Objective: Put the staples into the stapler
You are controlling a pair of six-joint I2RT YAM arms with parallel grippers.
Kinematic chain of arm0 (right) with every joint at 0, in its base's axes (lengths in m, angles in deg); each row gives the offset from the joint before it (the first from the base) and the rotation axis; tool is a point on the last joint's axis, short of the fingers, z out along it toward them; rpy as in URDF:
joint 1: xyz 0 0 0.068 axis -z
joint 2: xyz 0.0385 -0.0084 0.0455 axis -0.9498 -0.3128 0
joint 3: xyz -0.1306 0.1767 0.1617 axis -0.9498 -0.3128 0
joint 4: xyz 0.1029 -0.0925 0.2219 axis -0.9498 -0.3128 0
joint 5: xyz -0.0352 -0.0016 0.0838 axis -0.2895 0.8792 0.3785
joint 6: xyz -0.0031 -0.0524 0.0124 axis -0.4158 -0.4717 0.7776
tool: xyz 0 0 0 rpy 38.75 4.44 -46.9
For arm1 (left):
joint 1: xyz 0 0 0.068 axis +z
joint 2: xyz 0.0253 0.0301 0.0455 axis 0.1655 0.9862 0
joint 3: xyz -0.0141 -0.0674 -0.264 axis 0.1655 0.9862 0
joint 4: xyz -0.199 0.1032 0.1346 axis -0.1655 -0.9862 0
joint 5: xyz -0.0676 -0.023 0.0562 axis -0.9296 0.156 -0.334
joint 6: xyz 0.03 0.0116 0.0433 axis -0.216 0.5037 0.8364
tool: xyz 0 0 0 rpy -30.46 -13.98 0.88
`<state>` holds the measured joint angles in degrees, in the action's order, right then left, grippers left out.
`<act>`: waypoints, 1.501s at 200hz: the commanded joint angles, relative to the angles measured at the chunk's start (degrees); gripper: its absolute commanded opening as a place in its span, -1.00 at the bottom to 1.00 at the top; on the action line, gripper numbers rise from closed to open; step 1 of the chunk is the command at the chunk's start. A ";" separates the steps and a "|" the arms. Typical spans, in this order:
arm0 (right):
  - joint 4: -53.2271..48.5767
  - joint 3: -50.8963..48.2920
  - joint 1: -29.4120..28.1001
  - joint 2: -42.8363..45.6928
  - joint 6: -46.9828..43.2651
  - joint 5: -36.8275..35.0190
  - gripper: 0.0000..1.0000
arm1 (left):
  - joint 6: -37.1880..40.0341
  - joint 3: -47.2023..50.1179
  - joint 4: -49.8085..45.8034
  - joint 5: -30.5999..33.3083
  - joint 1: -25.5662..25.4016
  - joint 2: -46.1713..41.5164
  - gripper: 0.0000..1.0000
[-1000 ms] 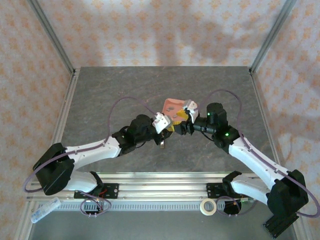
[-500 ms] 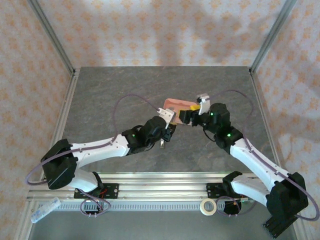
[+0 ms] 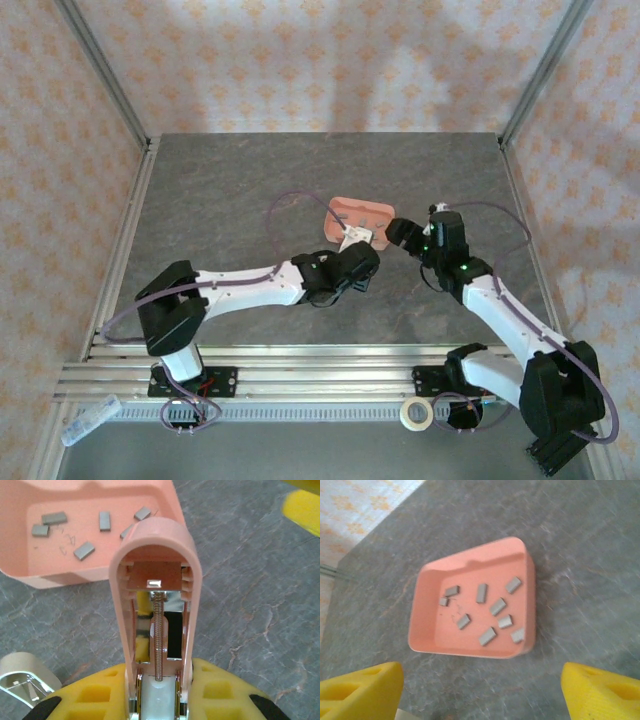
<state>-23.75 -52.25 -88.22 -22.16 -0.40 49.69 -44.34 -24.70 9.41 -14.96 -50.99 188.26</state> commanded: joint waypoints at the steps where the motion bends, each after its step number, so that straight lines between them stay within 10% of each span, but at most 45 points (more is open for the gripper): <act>1: -2.06 -2.27 0.19 4.23 3.82 -4.29 0.64 | -6.69 -2.94 -4.77 1.65 -0.20 1.80 -1.00; 203: -7.96 -7.26 0.20 13.01 3.34 -6.09 0.64 | -21.81 -10.18 -10.65 0.60 3.73 17.83 -0.90; 300: -8.38 -6.82 0.21 12.57 3.27 -5.76 0.65 | -21.04 -11.30 -11.57 -0.32 3.65 19.08 -0.46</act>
<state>-31.13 -59.04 -88.22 -9.94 2.44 45.01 -64.91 -34.55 -0.34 -15.61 -47.36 206.56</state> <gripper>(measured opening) 0.822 0.235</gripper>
